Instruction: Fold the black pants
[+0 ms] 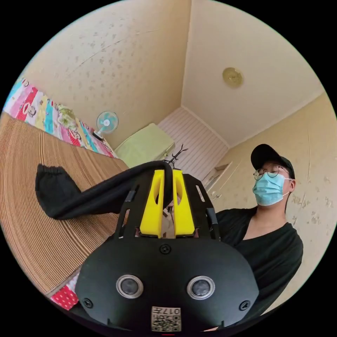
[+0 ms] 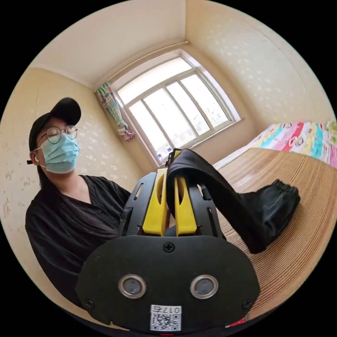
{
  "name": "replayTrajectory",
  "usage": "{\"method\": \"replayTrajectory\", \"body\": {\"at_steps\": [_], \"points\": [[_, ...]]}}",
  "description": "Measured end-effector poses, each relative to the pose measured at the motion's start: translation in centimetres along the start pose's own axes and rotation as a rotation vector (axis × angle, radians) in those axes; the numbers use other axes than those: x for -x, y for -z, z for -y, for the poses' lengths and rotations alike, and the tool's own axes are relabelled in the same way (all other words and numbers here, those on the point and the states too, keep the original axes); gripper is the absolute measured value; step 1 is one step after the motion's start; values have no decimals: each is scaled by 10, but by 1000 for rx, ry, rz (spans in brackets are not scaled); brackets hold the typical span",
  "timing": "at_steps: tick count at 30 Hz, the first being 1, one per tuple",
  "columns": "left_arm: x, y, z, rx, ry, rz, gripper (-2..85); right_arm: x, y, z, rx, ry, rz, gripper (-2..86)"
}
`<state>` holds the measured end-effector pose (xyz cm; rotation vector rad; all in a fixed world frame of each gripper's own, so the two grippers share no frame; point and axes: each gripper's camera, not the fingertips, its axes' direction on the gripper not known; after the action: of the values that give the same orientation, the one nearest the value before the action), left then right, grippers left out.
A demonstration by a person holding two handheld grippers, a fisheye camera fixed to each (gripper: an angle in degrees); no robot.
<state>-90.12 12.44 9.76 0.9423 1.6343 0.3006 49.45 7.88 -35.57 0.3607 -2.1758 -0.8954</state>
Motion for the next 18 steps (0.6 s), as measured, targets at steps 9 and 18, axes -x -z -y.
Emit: {"method": "replayTrajectory", "body": {"at_steps": [9,18], "points": [[-97,-93,145,-68,-235,98,44,106,32,115,-120,178,-367,3],[151,-199,241,-4,58,333,46,-93,1,152,-110,-150,-582,3]]}}
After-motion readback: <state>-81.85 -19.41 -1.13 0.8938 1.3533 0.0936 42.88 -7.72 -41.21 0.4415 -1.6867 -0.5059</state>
